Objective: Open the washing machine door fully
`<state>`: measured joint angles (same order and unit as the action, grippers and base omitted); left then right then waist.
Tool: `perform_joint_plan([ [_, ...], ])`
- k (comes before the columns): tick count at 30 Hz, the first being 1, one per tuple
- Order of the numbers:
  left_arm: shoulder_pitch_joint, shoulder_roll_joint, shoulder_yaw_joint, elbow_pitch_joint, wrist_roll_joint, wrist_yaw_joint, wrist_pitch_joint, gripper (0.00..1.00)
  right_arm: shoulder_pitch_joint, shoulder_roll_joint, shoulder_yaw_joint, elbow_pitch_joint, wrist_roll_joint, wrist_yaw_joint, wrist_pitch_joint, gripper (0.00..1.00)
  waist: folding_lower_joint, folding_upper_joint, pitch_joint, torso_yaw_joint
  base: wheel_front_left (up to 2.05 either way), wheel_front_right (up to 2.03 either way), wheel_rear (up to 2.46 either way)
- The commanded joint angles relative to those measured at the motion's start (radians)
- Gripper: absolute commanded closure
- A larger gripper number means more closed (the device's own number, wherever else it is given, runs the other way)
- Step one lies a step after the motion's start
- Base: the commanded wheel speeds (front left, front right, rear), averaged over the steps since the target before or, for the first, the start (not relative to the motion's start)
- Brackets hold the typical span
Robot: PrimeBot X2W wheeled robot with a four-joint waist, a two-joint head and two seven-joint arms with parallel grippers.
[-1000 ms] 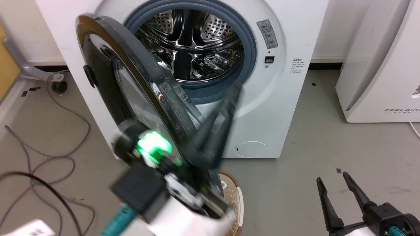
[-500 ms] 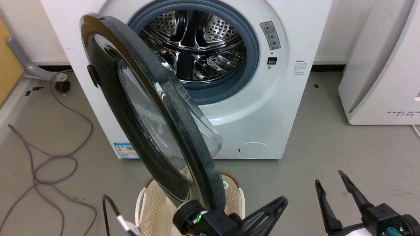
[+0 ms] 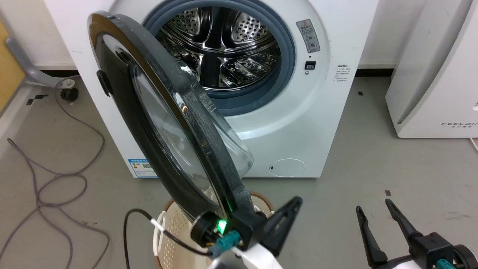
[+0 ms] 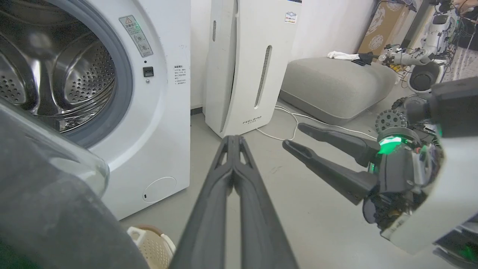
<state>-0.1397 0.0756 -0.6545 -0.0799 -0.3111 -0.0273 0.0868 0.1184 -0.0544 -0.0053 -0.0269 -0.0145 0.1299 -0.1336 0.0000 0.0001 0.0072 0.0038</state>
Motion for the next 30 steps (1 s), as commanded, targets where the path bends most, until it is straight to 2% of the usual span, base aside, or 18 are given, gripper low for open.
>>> perform_joint_plan([
  [1,-0.035,-0.006,0.016,0.036,0.001,0.02,-0.019,1.0,-0.005,0.004,0.001,0.005,0.013,0.001,-0.004,0.0,0.0,-0.0001,0.004,-0.002,0.0,0.0,0.0],
  [8,-0.079,-0.011,0.045,0.123,0.025,0.073,-0.055,1.0,-0.007,0.004,-0.001,0.012,0.02,0.001,-0.006,0.0,0.0,-0.0001,0.01,-0.004,0.0,0.0,0.0],
  [12,-0.074,-0.004,0.053,0.129,0.028,0.089,-0.065,1.0,-0.007,0.004,-0.002,0.019,0.029,0.001,-0.01,0.0,0.0,-0.0001,0.01,-0.003,0.0,0.0,0.0],
  [18,-0.021,0.024,0.061,0.061,0.023,0.116,-0.047,1.0,-0.005,0.004,-0.006,0.029,0.042,0.001,-0.017,0.0,0.0,-0.0001,0.009,0.01,0.0,0.0,0.0],
  [30,0.127,0.103,0.09,-0.095,0.024,0.201,0.014,1.0,-0.001,0.004,-0.008,0.06,0.057,0.001,-0.033,0.0,0.0,-0.0001,-0.007,0.057,0.0,0.0,0.0],
])
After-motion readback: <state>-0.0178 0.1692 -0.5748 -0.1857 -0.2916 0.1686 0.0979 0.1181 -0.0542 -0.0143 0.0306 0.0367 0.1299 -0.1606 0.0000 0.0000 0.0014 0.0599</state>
